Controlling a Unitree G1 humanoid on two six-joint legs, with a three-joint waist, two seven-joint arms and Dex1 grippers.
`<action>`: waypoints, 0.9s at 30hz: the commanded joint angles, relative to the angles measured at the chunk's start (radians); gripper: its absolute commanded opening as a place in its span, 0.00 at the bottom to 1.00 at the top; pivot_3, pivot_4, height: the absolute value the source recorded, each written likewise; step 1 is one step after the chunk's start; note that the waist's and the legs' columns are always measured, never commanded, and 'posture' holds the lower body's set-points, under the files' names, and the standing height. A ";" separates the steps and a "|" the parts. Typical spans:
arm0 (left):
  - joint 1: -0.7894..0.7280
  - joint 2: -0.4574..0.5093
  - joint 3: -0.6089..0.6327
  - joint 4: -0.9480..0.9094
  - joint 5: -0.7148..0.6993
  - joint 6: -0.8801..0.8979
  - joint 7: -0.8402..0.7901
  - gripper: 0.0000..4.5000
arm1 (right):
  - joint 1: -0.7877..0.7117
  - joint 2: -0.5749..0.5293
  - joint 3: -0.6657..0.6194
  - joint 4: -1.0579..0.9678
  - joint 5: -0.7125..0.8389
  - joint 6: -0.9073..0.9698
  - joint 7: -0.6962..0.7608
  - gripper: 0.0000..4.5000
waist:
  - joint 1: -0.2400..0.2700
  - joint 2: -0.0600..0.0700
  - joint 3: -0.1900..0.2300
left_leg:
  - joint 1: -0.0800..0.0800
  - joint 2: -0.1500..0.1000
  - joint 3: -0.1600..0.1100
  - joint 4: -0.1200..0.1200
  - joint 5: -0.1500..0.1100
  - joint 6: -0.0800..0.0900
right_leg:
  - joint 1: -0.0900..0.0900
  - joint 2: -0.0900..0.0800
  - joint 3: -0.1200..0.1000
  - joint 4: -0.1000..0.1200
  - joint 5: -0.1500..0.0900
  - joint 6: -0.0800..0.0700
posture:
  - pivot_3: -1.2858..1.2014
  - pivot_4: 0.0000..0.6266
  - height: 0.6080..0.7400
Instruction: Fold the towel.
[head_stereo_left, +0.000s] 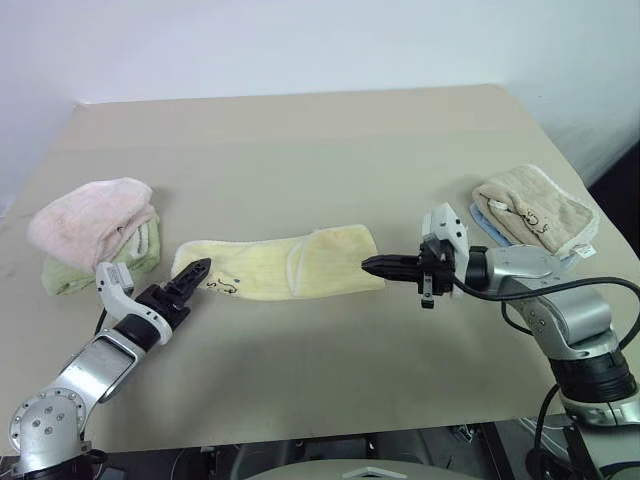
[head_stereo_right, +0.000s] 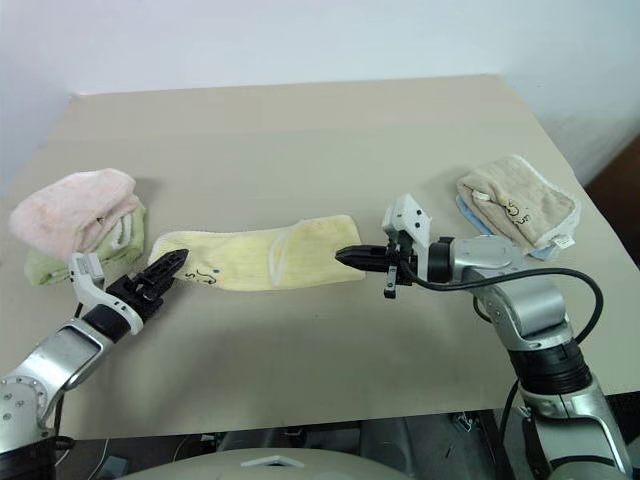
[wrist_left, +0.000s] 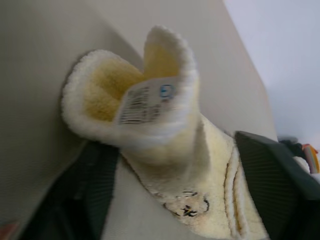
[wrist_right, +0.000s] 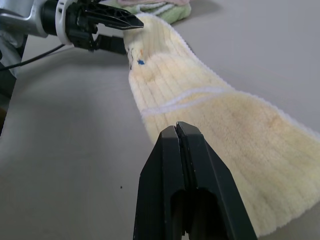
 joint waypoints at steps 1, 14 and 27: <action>0.009 0.017 0.015 -0.006 0.002 -0.011 -0.017 0.56 | -0.004 -0.010 -0.021 -0.021 0.005 -0.029 0.008 0.00 | -0.001 0.000 0.000 | 0.000 0.000 0.000 0.000 0.000 0.000 | 0.000 0.000 0.000 0.000 0.000 0.000 | 0.52 0.24 0.91; -0.109 0.097 -0.069 -0.050 0.041 0.023 -0.174 0.03 | -0.028 -0.022 -0.020 -0.008 0.006 -0.025 0.011 0.00 | 0.001 0.000 0.000 | 0.000 0.000 0.000 0.000 0.000 0.000 | 0.000 0.000 0.000 0.000 0.000 0.000 | 0.52 0.24 0.91; -0.394 0.222 -0.344 0.000 0.336 0.057 -0.683 0.03 | -0.038 -0.059 -0.036 0.023 0.001 -0.035 0.033 0.00 | 0.001 0.000 0.000 | -0.001 0.000 0.001 -0.001 0.000 0.000 | -0.001 0.000 0.000 -0.001 0.000 0.000 | 0.52 0.24 0.91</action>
